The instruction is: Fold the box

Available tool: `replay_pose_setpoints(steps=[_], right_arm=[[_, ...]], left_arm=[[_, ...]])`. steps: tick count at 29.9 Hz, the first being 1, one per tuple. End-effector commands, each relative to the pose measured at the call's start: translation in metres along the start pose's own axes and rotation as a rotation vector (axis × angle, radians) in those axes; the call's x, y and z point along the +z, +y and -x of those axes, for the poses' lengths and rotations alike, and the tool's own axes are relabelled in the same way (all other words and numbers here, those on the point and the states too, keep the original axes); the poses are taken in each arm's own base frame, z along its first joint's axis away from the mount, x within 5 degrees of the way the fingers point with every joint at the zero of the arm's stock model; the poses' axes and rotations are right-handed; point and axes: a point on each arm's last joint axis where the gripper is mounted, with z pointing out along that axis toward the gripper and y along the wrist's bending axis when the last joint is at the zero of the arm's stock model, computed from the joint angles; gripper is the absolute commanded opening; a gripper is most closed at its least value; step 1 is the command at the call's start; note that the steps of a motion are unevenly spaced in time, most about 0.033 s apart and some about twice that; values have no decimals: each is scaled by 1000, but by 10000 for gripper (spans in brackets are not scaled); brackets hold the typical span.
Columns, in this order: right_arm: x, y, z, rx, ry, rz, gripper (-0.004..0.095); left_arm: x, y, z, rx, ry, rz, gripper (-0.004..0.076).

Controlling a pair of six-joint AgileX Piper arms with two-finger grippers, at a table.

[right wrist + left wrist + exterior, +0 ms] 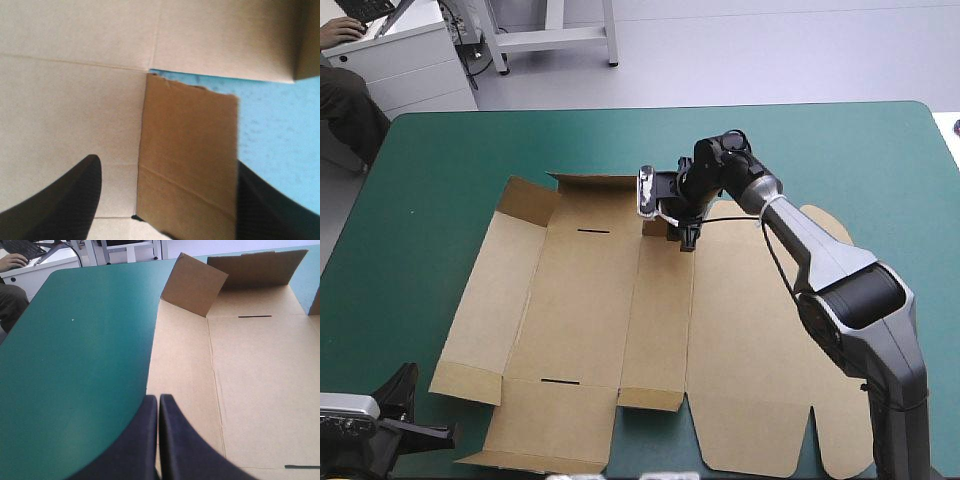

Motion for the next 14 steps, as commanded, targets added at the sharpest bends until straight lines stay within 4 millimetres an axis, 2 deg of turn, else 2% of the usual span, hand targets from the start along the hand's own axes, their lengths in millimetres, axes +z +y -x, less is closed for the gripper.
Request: replay_pose_setpoints(steps=[1,4,6,10,13,14], right_arm=[[-66,-11,15,173,-56,-145,641],[-81,-20,11,345,-28,-234,585],[-89,-26,5,459,-29,-268,503],[-100,-33,-10,671,-79,-250,262],[-107,-37,-26,795,-117,-191,4],[-110,-38,-32,853,-127,-176,-8]], left_arm=[[-7,0,12,-9,-109,1,-6],[-7,0,12,-9,-109,1,23],[-7,0,12,-9,-109,1,83],[-7,0,12,-6,-109,4,301],[-7,0,12,-5,-109,5,495],[-7,0,12,-5,-109,5,545]])
